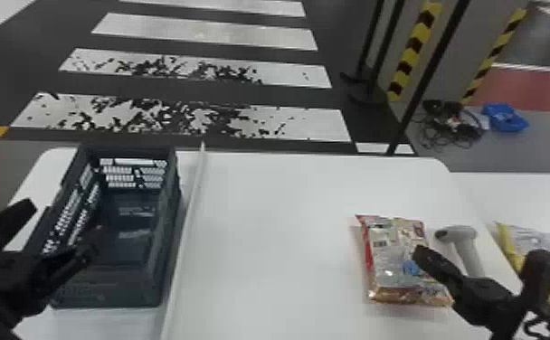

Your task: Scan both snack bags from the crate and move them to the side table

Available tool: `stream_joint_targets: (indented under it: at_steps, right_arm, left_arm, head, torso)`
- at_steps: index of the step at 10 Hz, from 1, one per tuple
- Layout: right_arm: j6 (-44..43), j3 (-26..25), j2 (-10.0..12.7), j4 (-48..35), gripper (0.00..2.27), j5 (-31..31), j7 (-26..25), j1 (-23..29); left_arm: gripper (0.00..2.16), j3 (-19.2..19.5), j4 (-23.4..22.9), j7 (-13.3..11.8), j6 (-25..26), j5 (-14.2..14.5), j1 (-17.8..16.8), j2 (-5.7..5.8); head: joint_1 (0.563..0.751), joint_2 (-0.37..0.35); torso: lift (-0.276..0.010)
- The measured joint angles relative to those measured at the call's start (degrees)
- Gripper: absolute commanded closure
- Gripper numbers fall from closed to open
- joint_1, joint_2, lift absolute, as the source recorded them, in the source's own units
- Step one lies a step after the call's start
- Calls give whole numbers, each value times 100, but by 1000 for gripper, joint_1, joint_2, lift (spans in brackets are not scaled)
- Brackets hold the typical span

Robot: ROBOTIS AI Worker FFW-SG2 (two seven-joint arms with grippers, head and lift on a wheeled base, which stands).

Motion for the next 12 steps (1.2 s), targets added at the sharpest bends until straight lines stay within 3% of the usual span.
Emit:
stream_joint_targets:
  at_steps: [1,4,6,10,12]
  right_arm:
    - [-50,-29,-133,137,-1,86,-99,-81]
    - [-427,-378,-419,301,-1,535,-441,-106]
    - [-670,-372,-575,845,-1,861,-601,-309]
    - [-881,-176,-717,2087,-1,750,-211,-838]
    - [-941,-96,-737,2608,103,705,-51,-1154]
  left_arm:
    - [36,9,-4,-7,-36,-5,47,0]
    - [36,33,47,-24,-218,-6,132,3]
    - [36,59,119,-27,-257,-2,117,38]
    - [36,96,262,-35,-319,12,104,42]
    - [36,91,353,-53,-408,12,109,35]
  head:
    - [695,-182]
    - [695,-255]
    - [695,-306]
    - [695,-324]
    - [695,-327]
  torso:
    - [-95]
    - [-95]
    - [-95]
    - [-95]
    - [-95]
